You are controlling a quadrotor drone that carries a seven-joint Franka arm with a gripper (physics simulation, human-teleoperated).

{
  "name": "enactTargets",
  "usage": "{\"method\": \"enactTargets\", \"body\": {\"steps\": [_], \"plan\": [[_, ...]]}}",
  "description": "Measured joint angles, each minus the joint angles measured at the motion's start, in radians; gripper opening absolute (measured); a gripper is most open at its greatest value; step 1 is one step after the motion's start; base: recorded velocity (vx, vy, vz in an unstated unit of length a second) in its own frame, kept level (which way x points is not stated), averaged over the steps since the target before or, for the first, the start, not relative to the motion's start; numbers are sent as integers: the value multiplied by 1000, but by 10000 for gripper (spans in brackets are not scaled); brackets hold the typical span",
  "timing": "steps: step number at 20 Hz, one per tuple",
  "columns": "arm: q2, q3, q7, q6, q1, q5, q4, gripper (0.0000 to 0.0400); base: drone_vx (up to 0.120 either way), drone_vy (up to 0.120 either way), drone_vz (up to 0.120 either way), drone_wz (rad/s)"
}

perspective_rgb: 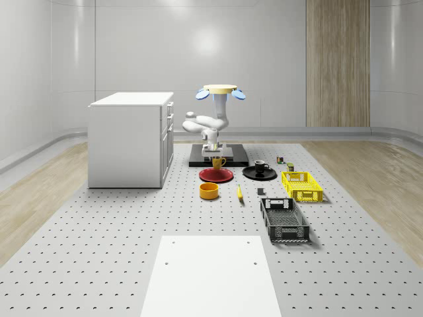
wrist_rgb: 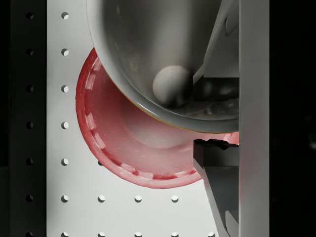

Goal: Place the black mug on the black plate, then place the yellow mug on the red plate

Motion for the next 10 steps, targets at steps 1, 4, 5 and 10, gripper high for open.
{"method": "enactTargets", "body": {"steps": [1,4,5,10], "plan": [[0,-3,-8,2,4,-2,4,110,0,0,0,0],[-1,-19,-24,10,11,-16,14,110,0,0,0,0],[-1,-26,-27,13,12,-22,17,110,0,0,0,0],[0,-70,-36,31,9,-61,31,110,0,0,0,0]]}}
